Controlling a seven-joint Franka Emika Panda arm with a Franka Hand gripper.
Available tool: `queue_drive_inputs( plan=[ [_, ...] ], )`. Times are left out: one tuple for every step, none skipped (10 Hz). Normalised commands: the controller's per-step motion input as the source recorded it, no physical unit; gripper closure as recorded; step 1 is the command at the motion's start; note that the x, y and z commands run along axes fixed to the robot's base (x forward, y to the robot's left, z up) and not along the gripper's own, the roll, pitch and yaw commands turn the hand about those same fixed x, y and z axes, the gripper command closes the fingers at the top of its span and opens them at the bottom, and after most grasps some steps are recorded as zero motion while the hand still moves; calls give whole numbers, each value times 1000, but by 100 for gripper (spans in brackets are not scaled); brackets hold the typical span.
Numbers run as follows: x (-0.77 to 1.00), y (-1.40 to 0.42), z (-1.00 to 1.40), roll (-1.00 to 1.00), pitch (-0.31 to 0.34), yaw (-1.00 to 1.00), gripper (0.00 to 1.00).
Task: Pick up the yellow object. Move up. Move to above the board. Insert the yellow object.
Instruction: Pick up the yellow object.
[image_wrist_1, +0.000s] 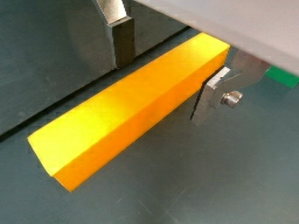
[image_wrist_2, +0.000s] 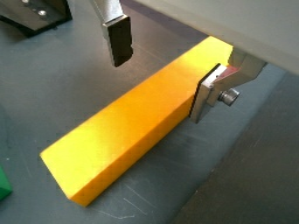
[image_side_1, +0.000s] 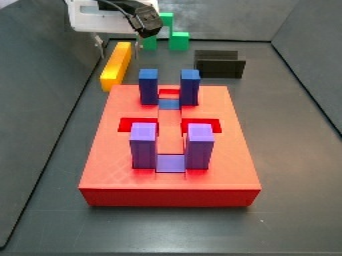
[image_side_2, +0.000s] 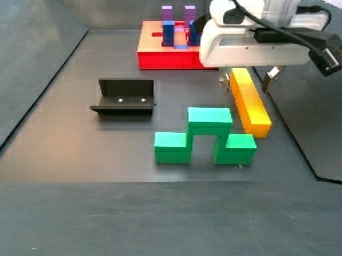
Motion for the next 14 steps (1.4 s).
queue_drive_inputs(
  plan=[
    [-20,0,-257,109,0,-114,0],
    [-163,46,-206,79,0,-146,0],
    [-146,100,-203,56,0,-146,0],
    [-157,129,-254,61,-3,-131,0],
    [-151,194,-226,34,-11,-109,0],
    [-91,214,-117,0,-20,-49,0],
    [-37,0,-117,0,-14,0,0],
    [0,0,-134,0,-24,0,0],
    [0,-6,-117,0,-4,0,0],
    [17,-34,-63,3,0,0,0],
    [0,-26,0,7,0,0,0],
    [0,-91,0,33,0,0,0],
    [0,-57,0,27,0,0,0],
    [0,-120,0,43,0,0,0]
  ],
)
